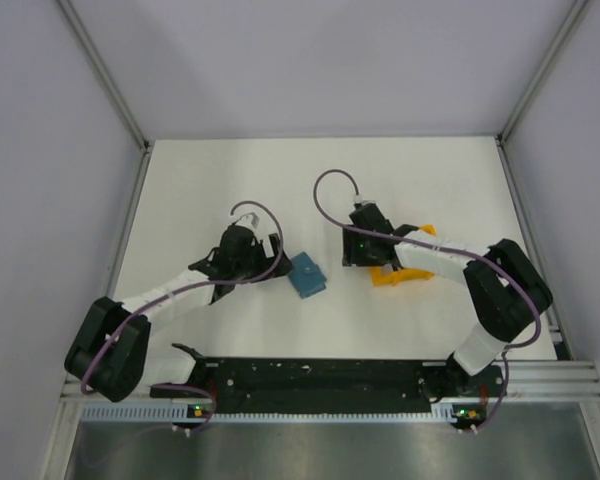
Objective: Put the credit cards into the card holder
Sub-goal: Reset both arms
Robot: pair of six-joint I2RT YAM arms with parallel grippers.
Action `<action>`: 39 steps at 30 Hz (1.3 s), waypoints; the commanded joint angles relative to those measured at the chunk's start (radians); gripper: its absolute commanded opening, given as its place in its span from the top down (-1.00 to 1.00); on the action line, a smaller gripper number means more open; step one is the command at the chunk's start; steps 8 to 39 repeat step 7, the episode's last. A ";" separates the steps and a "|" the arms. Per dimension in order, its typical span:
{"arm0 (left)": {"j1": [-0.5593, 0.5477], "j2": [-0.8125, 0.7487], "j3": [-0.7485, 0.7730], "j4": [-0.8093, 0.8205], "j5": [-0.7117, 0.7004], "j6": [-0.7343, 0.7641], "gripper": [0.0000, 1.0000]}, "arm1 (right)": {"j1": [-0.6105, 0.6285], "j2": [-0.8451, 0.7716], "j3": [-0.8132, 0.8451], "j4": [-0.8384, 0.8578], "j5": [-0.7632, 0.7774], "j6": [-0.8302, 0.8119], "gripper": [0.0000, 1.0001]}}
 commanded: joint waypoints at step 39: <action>0.017 -0.048 0.102 -0.099 -0.194 0.061 -0.97 | -0.009 -0.171 0.004 0.130 -0.076 -0.101 -0.43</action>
